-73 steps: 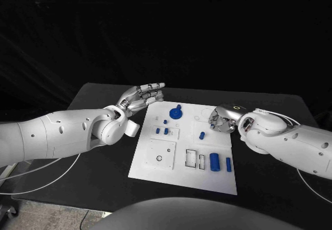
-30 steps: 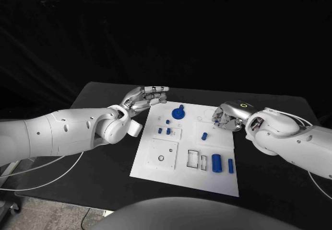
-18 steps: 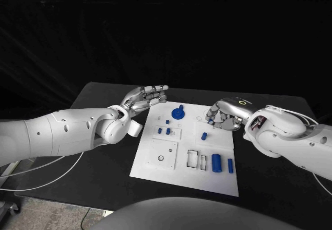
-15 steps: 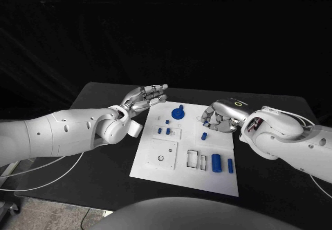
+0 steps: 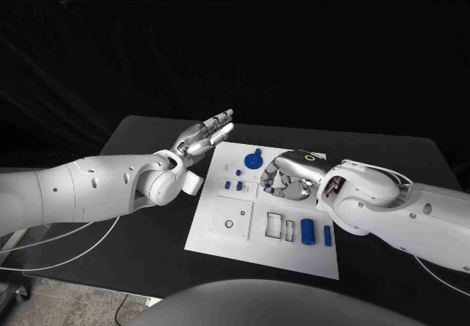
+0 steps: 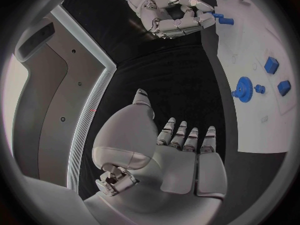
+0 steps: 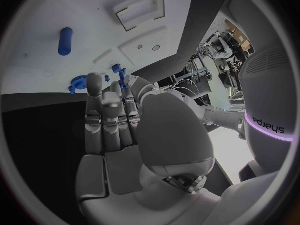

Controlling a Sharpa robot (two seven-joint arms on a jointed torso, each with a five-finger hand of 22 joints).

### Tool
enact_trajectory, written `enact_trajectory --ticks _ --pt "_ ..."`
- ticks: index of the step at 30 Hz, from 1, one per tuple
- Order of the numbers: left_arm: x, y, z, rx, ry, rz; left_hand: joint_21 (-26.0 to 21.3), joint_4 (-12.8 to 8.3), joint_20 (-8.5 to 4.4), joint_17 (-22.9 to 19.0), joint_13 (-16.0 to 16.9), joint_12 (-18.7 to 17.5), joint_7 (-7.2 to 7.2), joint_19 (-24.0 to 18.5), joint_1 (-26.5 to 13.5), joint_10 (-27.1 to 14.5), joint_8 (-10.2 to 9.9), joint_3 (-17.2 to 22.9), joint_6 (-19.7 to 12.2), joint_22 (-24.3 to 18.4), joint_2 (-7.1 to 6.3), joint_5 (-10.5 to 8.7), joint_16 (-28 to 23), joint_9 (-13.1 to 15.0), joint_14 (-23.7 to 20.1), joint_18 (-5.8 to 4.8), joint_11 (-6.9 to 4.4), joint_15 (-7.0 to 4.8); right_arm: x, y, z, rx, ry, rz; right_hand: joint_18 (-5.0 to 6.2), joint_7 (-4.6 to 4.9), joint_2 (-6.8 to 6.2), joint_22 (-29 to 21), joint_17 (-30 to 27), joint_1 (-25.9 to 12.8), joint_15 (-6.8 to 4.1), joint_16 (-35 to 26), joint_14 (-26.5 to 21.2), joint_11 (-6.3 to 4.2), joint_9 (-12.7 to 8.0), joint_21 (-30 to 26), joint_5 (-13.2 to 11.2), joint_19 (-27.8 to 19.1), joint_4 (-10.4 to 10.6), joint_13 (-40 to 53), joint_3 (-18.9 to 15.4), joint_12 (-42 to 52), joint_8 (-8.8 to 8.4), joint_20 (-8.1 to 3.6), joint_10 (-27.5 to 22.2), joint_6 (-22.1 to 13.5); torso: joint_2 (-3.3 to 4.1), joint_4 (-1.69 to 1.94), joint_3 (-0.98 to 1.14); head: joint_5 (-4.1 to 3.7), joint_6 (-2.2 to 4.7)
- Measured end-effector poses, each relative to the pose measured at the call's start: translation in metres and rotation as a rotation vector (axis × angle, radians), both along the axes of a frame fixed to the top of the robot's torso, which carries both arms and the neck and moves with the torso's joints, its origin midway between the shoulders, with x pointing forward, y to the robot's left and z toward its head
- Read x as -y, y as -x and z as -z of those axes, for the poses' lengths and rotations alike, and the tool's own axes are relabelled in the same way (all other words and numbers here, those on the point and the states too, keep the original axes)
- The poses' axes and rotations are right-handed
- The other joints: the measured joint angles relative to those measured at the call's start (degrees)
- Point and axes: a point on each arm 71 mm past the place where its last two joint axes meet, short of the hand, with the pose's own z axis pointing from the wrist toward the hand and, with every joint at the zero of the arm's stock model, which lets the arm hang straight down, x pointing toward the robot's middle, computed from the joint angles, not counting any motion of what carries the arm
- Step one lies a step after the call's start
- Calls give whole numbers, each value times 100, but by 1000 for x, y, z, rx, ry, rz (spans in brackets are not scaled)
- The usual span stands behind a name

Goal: Assemble the parts on the task board

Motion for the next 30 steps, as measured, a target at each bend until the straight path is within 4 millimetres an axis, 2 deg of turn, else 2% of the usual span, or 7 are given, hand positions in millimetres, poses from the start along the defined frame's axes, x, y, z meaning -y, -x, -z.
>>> enact_trajectory --ticks 4,7,12,15,19,26,30 --pt "-1 0 0 10 -4 -13 0 4 -167 0 -10 -113 -43 -4 -97 -9 -1 164 -265 -118 -97 0 0 -22 8 0 -73 -140 -8 2 8 -20 10 -10 0 -1 0 7 -16 0 0 0 0 0 -7 0 -8 0 0 -3 0 -11 0 0 0 -41 1 -3 -1 34 0" --pt "-3 1 0 16 -9 -26 0 6 -336 0 -9 -149 35 -6 -116 -7 -23 226 -403 -124 -117 0 0 -37 0 0 -83 -185 -15 4 14 -30 16 -22 0 -1 0 12 -23 0 0 0 0 0 -7 0 -11 0 0 -5 0 -12 -23 0 0 -41 1 -7 -1 36 0" --pt "-4 1 0 25 -16 -42 0 6 -824 0 -15 -198 154 -3 -139 -10 -22 272 -521 -125 -94 48 0 -40 1 -6 -135 -492 -25 10 22 -40 20 -45 0 17 0 12 -42 0 0 0 0 0 -14 0 -22 0 1 -9 -1 -22 -23 0 0 -58 -1 -7 1 31 0" --pt "-5 1 1 29 -20 -50 0 6 -994 1 -15 -198 154 -6 -139 -10 -22 272 -521 -125 -94 93 0 -40 1 -186 -135 -492 -31 12 25 -42 22 -55 0 17 -26 12 -55 25 0 -35 0 0 -16 0 -22 0 -17 -12 -17 -55 -55 0 0 -58 -2 -8 1 28 0" --pt "-5 1 1 31 -23 -55 0 -10 -1001 1 -15 -226 154 1 -95 -24 -22 287 -521 -125 -10 161 0 -40 1 -271 -121 -492 -34 12 28 -42 27 -60 0 35 -30 12 -68 31 0 -35 0 0 -20 0 -55 0 -50 -19 -14 -57 -55 0 0 -76 -2 -8 1 40 0" --pt "-5 1 1 28 -24 -58 0 -10 -999 1 -16 -247 154 -1 82 -65 -22 287 -521 -124 189 348 0 -40 11 -272 -80 -476 -38 13 36 -48 31 -63 0 35 -28 11 -73 33 0 -58 0 0 -26 0 -88 0 -51 -35 -13 -77 -78 0 0 -76 -4 -7 1 89 0" --pt "-6 1 1 25 -24 -59 0 -10 -858 2 -19 -264 168 -5 196 -70 -22 287 -507 -124 302 510 0 -40 7 -270 -9 -392 -41 16 39 -54 29 -68 0 35 -14 11 -73 47 0 -58 0 0 -27 0 -120 0 -51 -47 -14 -78 -78 0 0 -76 -5 -7 1 101 0"
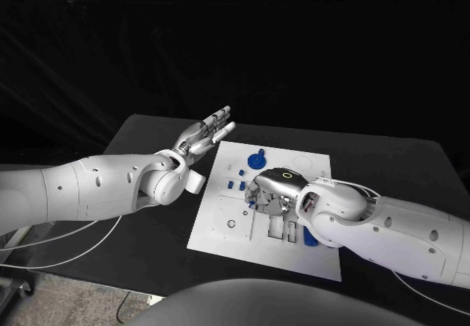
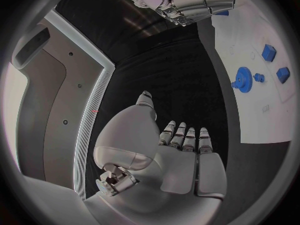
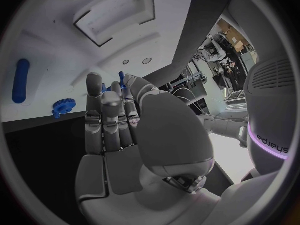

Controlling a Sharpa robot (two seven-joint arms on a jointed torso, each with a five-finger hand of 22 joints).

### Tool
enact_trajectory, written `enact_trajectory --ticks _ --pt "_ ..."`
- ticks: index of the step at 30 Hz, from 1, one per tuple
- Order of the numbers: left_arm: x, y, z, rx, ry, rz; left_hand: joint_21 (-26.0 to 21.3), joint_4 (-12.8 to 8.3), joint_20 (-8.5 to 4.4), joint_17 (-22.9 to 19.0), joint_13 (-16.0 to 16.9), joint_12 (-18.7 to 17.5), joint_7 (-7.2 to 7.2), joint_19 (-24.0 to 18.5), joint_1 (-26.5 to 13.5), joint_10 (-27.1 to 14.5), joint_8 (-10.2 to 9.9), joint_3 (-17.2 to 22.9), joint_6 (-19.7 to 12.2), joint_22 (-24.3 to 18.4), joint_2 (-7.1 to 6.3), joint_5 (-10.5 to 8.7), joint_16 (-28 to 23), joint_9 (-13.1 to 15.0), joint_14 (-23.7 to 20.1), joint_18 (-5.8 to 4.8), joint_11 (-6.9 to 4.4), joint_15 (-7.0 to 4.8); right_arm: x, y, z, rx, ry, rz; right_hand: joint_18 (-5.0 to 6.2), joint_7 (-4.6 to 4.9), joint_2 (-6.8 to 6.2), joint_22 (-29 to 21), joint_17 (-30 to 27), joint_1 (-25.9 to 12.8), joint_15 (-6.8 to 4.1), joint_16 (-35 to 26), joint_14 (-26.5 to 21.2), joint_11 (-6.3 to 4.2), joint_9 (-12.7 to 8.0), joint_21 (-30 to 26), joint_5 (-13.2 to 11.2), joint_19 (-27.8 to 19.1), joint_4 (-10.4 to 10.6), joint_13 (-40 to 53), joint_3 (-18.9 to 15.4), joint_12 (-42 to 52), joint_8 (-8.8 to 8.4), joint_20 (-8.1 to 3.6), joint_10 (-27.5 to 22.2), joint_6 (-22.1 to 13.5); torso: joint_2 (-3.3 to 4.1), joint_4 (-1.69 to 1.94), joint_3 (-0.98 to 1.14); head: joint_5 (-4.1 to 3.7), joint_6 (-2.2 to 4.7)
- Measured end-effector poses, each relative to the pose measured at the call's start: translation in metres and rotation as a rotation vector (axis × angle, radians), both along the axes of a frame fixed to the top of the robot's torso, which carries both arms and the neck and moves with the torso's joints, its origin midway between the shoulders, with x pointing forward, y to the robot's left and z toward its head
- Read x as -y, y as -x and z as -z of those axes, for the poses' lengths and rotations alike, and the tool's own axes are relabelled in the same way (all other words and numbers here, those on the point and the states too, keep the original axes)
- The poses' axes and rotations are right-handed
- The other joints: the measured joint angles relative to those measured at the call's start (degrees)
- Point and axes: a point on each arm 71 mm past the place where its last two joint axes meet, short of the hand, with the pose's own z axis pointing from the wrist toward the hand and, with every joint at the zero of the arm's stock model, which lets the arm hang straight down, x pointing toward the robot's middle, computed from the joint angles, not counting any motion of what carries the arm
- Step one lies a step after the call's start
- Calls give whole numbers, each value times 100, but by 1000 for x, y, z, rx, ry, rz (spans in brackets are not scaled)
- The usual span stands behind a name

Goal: Assemble the parts on the task board

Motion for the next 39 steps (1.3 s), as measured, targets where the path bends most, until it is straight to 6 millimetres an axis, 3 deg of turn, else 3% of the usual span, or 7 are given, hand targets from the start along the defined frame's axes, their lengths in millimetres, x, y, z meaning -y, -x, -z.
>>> enact_trajectory --ticks 6,9,28,39 --pt "0 0 0 -7 3 3 0 0 119 0 0 40 82 1 140 13 0 -34 82 0 63 144 0 0 -7 0 13 47 -4 2 5 -9 0 -5 0 0 0 0 0 0 0 0 0 0 -1 0 -2 0 0 1 0 -11 0 0 0 0 0 0 -1 -11 0" --pt "1 0 1 -11 5 7 0 -8 169 1 0 41 91 5 168 3 0 -58 91 1 90 202 0 0 3 92 47 78 -5 3 9 -16 2 -4 0 0 0 -1 0 0 0 0 0 0 -7 0 -9 0 1 1 -1 -22 -23 0 0 0 1 -1 -1 -14 0" --pt "3 1 2 -35 15 33 0 -1 375 1 1 134 90 22 397 20 0 -97 91 136 184 475 0 1 3 93 246 228 -8 4 25 -40 5 6 0 0 -1 3 1 -1 0 0 0 -2 -9 0 -57 0 2 2 -2 -43 -23 0 40 0 2 -2 1 31 0" --pt "4 1 5 -50 18 42 0 -17 464 2 6 177 131 56 566 17 0 -113 131 215 227 642 0 6 -6 92 290 334 -9 5 26 -44 1 6 0 0 -8 3 1 38 0 0 0 -2 -16 0 -67 0 -12 21 -18 -44 -29 0 40 0 2 -1 -1 44 0"
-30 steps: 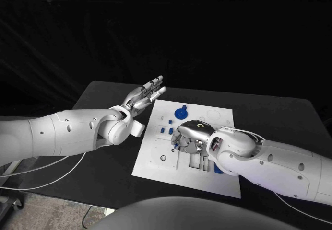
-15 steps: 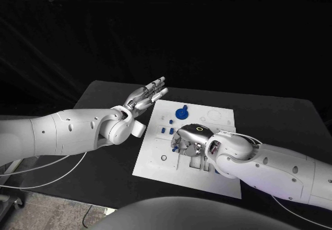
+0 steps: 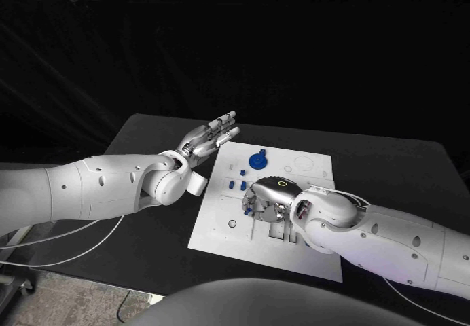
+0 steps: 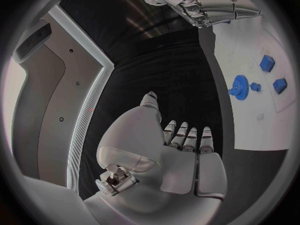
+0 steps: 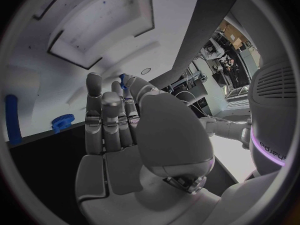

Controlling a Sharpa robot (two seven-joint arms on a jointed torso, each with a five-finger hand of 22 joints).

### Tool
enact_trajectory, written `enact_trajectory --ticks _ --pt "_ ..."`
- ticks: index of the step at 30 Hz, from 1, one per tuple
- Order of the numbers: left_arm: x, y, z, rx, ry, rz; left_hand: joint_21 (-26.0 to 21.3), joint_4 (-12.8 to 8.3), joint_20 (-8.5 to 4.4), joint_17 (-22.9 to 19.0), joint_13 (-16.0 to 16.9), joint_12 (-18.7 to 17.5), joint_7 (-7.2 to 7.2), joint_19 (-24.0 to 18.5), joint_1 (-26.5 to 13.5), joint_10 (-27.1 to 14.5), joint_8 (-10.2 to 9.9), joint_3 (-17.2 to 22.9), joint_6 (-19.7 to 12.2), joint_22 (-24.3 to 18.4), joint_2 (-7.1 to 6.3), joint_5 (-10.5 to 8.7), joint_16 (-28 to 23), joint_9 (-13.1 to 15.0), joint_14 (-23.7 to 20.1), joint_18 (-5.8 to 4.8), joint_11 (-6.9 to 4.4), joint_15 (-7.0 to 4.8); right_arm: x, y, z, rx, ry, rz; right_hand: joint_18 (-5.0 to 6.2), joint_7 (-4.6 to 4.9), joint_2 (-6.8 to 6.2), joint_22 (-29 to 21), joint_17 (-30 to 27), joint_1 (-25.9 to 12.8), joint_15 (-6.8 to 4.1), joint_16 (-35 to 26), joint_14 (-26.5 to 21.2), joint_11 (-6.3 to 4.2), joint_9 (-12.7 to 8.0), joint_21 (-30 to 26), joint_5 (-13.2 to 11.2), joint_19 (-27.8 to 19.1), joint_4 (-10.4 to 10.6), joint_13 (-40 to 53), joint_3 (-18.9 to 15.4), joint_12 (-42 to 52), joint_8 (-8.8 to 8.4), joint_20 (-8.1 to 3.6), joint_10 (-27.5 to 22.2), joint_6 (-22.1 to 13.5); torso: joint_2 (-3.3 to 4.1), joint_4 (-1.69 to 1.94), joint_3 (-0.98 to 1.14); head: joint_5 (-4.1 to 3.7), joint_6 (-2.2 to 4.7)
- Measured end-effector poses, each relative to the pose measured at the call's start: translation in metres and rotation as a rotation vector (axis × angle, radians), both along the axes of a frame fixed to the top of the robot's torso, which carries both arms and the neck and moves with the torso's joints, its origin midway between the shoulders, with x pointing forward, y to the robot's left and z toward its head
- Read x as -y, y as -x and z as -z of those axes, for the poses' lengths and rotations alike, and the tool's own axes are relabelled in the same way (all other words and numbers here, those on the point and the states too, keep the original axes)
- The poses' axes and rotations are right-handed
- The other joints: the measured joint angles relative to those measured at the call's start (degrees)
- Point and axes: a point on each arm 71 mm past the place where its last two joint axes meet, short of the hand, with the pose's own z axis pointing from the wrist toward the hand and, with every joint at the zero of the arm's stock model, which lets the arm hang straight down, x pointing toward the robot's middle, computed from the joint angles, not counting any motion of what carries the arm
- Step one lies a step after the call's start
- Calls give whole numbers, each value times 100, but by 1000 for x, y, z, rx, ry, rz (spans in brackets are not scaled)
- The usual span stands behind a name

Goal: Assemble the parts on the task board

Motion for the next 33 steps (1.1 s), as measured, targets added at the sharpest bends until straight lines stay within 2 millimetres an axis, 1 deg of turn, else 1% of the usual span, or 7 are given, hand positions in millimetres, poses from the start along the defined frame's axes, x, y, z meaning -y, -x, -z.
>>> enact_trajectory --ticks 4,7,10,14,17,26,33 --pt "0 0 1 -6 1 4 0 0 55 0 0 12 21 15 56 2 0 0 21 42 14 57 0 5 5 0 40 36 0 0 0 -2 0 0 0 16 8 0 -18 8 14 -13 -14 0 -19 0 -2 0 0 -5 0 -10 -73 0 0 -101 -2 -1 0 5 0" --pt "1 1 2 -9 2 7 4 0 62 0 0 24 43 22 89 2 0 0 43 64 3 94 0 5 -1 -1 39 41 0 1 0 -3 0 -1 0 13 8 -1 -59 8 43 -78 -43 -29 -102 0 -56 -32 0 -18 0 -10 -263 32 -30 -405 -2 -1 0 8 0" --pt "1 1 3 -12 3 10 31 0 81 0 0 24 62 41 111 2 0 0 62 77 25 94 0 10 5 -1 40 75 0 1 1 -6 2 -2 0 -90 5 -1 -120 5 85 -167 -84 -5 -215 -41 -169 -64 32 -33 -32 -92 -456 60 -332 -797 -2 -1 0 8 0" --pt "2 0 3 -16 3 13 31 0 94 0 0 45 62 54 111 2 0 0 61 84 25 112 0 10 -1 0 39 81 0 2 2 -13 6 -4 1 -255 -148 -1 -214 -148 107 -290 -200 123 -421 -146 -453 -106 151 -77 -100 -206 -470 64 -833 -1352 -2 -2 0 7 0" --pt "1 0 4 -19 3 13 31 0 101 0 0 45 61 61 127 3 0 0 61 85 42 115 0 10 0 0 79 81 0 2 3 -17 7 -5 0 -322 -194 -2 -260 -194 123 -339 -247 144 -515 -232 -609 -125 224 -59 -173 -207 -470 82 -1051 -1501 -2 -2 1 4 0" --pt "1 0 4 -25 3 14 31 0 135 1 5 45 61 53 163 3 0 0 61 108 32 140 0 10 0 0 79 121 5 2 2 -20 3 0 58 -322 -197 -18 -305 -198 142 -388 -309 170 -605 -347 -711 -135 304 31 -301 -42 -439 72 -1291 -1500 -2 -2 1 12 0" --pt "-1 1 4 -30 2 11 31 0 143 1 5 68 61 61 163 3 0 0 61 110 32 140 0 9 15 0 79 136 25 -2 -30 45 -21 13 42 -162 -197 -29 -249 -198 142 -328 -308 174 -634 -400 -667 -112 363 115 -364 175 -355 94 -1364 -1302 -3 -2 1 -5 0"
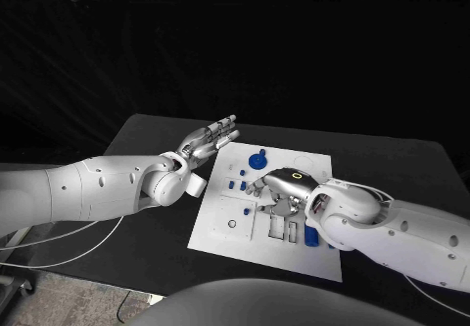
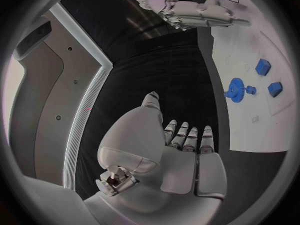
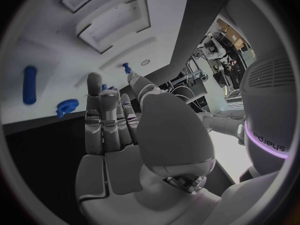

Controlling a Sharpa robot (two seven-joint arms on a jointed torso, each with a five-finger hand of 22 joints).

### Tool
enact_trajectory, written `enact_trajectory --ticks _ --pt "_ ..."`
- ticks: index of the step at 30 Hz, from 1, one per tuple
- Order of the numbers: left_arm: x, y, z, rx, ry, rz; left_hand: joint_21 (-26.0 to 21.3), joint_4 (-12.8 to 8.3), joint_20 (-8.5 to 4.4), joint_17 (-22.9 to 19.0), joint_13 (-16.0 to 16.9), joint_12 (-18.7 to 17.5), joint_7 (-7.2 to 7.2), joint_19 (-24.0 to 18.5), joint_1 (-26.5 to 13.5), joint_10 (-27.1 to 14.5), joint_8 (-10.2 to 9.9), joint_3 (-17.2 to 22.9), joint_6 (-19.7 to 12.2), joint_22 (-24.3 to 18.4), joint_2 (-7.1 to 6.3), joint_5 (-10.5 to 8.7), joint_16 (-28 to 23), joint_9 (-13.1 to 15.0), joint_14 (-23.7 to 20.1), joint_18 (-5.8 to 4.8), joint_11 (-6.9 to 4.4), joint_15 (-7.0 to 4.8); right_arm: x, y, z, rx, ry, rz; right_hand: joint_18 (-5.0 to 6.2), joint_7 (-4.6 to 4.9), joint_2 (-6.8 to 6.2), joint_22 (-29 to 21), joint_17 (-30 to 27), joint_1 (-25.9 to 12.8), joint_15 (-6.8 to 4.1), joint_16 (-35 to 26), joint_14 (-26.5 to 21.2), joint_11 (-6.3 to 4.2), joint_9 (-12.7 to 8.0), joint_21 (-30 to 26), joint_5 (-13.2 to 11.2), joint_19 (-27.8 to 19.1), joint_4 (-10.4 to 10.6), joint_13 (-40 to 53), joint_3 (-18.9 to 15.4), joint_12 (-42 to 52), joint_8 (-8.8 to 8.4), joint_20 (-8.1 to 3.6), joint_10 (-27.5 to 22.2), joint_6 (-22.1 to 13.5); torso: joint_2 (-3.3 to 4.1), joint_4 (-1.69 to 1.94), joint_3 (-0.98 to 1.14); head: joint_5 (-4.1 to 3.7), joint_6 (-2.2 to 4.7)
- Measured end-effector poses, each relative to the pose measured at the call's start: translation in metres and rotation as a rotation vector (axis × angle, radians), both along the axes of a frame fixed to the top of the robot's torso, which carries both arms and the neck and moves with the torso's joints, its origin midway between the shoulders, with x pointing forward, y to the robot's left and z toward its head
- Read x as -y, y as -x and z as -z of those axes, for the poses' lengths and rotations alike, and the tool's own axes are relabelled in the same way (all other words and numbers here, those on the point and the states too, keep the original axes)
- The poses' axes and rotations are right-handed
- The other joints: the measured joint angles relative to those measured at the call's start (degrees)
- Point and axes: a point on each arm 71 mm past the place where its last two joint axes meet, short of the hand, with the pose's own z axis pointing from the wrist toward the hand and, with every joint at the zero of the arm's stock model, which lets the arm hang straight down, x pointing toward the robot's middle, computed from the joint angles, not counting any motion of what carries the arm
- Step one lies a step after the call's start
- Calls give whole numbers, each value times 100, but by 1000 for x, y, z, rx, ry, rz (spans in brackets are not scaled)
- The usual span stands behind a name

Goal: Assemble the parts on the task board

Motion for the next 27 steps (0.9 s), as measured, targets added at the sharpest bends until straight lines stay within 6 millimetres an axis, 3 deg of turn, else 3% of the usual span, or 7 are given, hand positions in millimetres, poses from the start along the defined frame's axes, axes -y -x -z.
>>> enact_trajectory --ticks 2,5,7,9,13,17,27 --pt "0 0 0 -1 0 -1 0 9 109 -1 0 0 0 -21 24 0 0 -31 0 -39 24 0 0 0 -18 -1 0 54 7 -3 -14 31 -7 8 0 102 0 1 131 0 -17 187 114 0 -10 0 63 79 16 27 -16 95 57 31 0 130 -1 -1 0 -10 0" --pt "-1 0 0 -3 -1 -2 0 1 332 -3 -4 -100 -212 -65 53 -34 0 -49 -40 -175 53 0 0 0 -16 0 -74 89 21 -6 -34 75 -15 25 0 201 41 28 647 -10 32 850 518 -21 -45 188 127 336 61 9 -26 139 75 43 22 276 -4 -4 0 -32 0" --pt "-1 0 1 -5 -1 -1 -23 17 379 -4 -12 -161 -310 -92 53 -35 0 -65 -44 -218 53 0 0 0 -16 87 -156 89 32 -9 -44 97 -14 47 0 217 48 30 849 -17 33 1105 664 -21 -74 506 127 500 114 -46 -49 126 75 44 22 328 -8 -5 -1 -55 0" --pt "0 0 1 -5 0 0 -23 1 379 -4 -14 -161 -340 -92 53 -43 0 -81 -52 -231 53 0 0 0 -16 88 -190 89 43 -11 -48 109 -8 70 0 233 47 30 969 -17 9 1264 752 -32 -112 754 69 620 159 -118 -95 40 75 39 -39 353 -13 -6 -3 -70 0" --pt "1 0 2 -8 0 2 -23 1 379 -4 -13 -191 -340 -92 53 -43 0 -80 -52 -240 53 0 0 0 -16 88 -190 89 64 -15 -50 119 13 121 1 -30 -6 30 924 -70 -50 1235 710 -20 -203 694 -193 638 271 -313 -206 -185 7 20 -394 355 -21 -6 -7 -102 0" --pt "1 1 3 -10 1 2 -23 1 379 -4 -13 -191 -367 -92 53 -43 0 -80 -65 -240 53 0 0 0 -16 88 -189 89 82 -19 -46 111 47 169 1 -132 -43 30 819 -108 -44 1117 668 11 -284 459 -373 591 429 -445 -365 -260 -70 -22 -586 252 -23 -5 -9 -126 0" --pt "2 1 3 -14 0 3 -23 0 420 -3 -13 -191 -392 -92 53 -41 0 -80 -64 -240 53 67 0 -1 -16 87 -187 129 104 -23 -23 57 113 234 1 -47 -138 29 644 -13 76 961 567 144 -467 189 -376 526 847 -715 -622 -336 -93 55 -696 12 -18 -1 -10 -131 0"
